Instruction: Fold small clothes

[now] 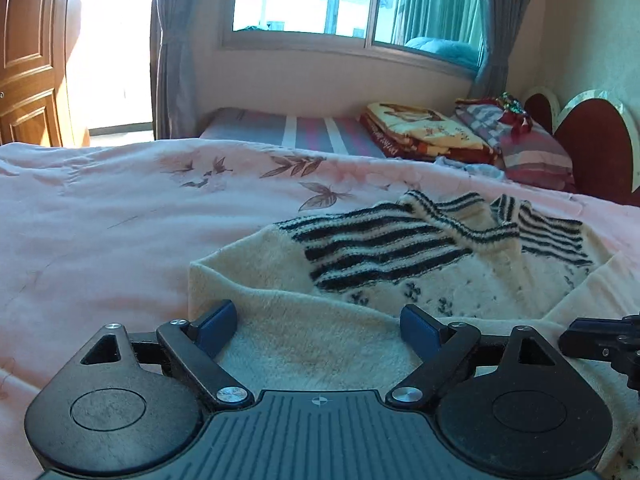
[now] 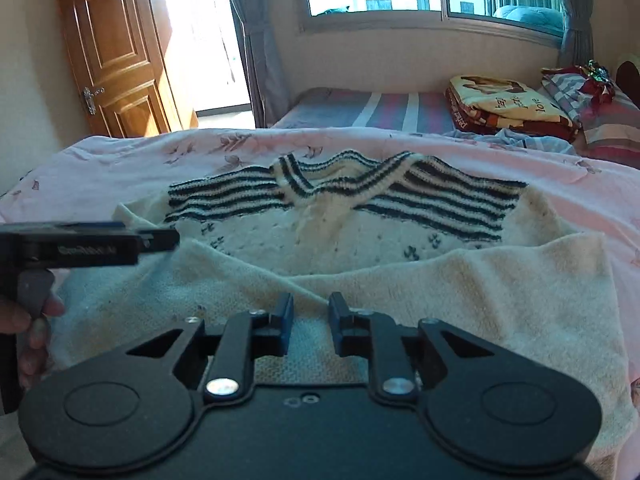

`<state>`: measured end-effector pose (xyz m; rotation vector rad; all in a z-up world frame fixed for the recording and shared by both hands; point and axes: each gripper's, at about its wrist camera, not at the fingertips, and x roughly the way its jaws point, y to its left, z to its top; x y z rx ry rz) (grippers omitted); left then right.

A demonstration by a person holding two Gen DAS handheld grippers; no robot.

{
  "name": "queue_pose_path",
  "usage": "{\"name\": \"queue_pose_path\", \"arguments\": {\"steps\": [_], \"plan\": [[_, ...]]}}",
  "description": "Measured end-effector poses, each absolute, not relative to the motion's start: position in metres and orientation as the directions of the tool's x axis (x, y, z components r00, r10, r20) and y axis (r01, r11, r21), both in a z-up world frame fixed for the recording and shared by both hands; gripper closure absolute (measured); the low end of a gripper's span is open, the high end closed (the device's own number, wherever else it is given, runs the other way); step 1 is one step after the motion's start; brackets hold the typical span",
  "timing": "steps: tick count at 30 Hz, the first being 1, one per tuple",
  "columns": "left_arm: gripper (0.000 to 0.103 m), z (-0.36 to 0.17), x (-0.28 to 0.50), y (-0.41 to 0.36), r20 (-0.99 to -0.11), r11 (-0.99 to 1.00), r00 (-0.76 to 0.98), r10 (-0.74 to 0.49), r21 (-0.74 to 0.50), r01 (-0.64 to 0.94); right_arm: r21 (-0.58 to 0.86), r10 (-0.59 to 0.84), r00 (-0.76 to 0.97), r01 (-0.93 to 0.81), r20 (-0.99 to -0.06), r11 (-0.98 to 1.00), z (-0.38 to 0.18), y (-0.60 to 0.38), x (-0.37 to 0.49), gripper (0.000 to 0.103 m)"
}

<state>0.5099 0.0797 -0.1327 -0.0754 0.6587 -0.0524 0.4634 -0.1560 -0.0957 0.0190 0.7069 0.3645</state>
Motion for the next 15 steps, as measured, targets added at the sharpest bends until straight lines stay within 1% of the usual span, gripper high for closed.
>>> {"name": "queue_pose_path", "arguments": {"steps": [2,3,5,6,8,9,10,11,12,13,15], "plan": [[0.014,-0.126,0.508,0.076,-0.620,0.998,0.783,-0.051,-0.052,0.024,0.166,0.336,0.704,-0.301,-0.625,0.939,-0.090,-0.163,0.462,0.083],[0.014,-0.121,0.500,0.074,-0.603,0.999,0.797,-0.030,-0.042,0.006,0.168,0.330,0.720,-0.289,-0.610,0.943,-0.087,-0.168,0.459,0.083],[0.014,-0.113,0.483,0.072,-0.564,0.994,0.823,-0.069,-0.108,0.009,0.170,0.321,0.746,-0.274,-0.583,0.947,-0.081,-0.176,0.454,0.079],[0.014,-0.110,0.476,0.067,-0.552,0.990,0.828,-0.096,-0.140,0.021,0.167,0.305,0.758,-0.256,-0.577,0.952,-0.080,-0.181,0.454,0.079],[0.014,-0.110,0.463,0.050,-0.542,0.992,0.833,-0.108,-0.117,0.052,0.168,0.258,0.779,-0.196,-0.572,0.966,-0.079,-0.194,0.457,0.080],[0.014,-0.113,0.459,0.040,-0.546,0.993,0.831,-0.108,-0.090,0.071,0.167,0.226,0.789,-0.158,-0.572,0.973,-0.079,-0.203,0.459,0.080],[0.014,-0.119,0.459,0.030,-0.571,0.995,0.815,-0.100,-0.057,0.082,0.161,0.203,0.794,-0.134,-0.573,0.978,-0.080,-0.210,0.460,0.079],[0.014,-0.130,0.462,0.023,-0.615,0.996,0.785,-0.077,-0.020,0.082,0.142,0.167,0.783,-0.101,-0.600,0.985,-0.086,-0.218,0.465,0.079],[0.012,-0.134,0.459,0.019,-0.598,0.996,0.799,-0.066,0.003,0.084,0.122,0.134,0.753,-0.072,-0.644,0.990,-0.094,-0.225,0.472,0.080],[0.013,-0.132,0.459,0.019,-0.602,0.997,0.796,-0.062,0.004,0.081,0.148,0.161,0.751,-0.086,-0.640,0.985,-0.095,-0.233,0.472,0.084],[0.013,-0.122,0.456,0.025,-0.601,0.998,0.797,-0.066,-0.031,0.060,0.182,0.181,0.768,-0.086,-0.614,0.979,-0.085,-0.247,0.463,0.083]]}}
